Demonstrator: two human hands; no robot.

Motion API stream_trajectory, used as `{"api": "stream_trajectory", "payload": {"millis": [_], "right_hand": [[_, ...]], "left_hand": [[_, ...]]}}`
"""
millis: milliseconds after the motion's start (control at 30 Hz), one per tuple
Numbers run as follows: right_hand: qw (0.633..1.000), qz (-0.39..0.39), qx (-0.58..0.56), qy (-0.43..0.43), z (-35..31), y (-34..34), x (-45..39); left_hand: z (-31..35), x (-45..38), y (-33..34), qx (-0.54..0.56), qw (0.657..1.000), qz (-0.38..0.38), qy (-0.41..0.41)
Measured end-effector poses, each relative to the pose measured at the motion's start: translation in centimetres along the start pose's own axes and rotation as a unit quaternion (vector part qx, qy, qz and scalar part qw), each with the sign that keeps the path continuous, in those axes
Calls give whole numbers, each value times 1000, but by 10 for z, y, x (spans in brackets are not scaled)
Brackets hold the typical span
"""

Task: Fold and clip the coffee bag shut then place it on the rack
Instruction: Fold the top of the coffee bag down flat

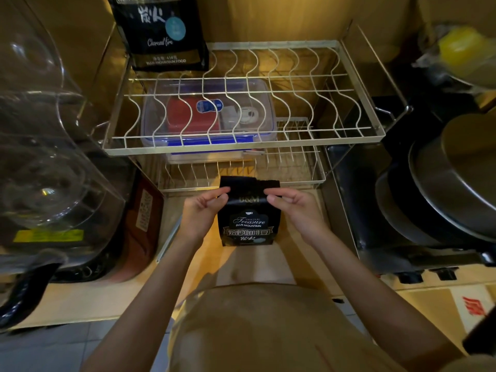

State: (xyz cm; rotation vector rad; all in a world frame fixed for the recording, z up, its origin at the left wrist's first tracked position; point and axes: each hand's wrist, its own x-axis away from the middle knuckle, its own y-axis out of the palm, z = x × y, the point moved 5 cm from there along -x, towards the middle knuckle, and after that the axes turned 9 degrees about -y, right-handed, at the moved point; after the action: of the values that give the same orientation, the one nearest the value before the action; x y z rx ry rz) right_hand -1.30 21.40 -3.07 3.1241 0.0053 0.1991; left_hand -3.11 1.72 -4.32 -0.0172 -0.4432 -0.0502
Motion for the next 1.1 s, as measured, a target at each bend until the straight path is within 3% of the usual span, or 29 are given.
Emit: {"api": "stream_trajectory", "payload": {"millis": [200, 433, 733, 867, 967, 1100], "right_hand": [[997, -67, 38, 14, 6, -9, -4], [995, -69, 76, -11, -1, -7, -8], [977, -12, 201, -62, -1, -16, -14], [991, -64, 113, -24, 2, -9, -13], [995, -80, 59, 14, 9, -2, -9], [997, -59, 39, -2, 9, 0, -5]], "left_hand": [[3, 1, 0, -86, 995, -54, 4], [11, -1, -4, -230, 970, -8, 76], [10, -8, -5, -161, 984, -37, 71], [-8, -11, -1, -50, 995, -88, 5], [-17, -8, 0, -15, 998, -59, -9], [-20, -4, 3, 23, 999, -49, 0]]}}
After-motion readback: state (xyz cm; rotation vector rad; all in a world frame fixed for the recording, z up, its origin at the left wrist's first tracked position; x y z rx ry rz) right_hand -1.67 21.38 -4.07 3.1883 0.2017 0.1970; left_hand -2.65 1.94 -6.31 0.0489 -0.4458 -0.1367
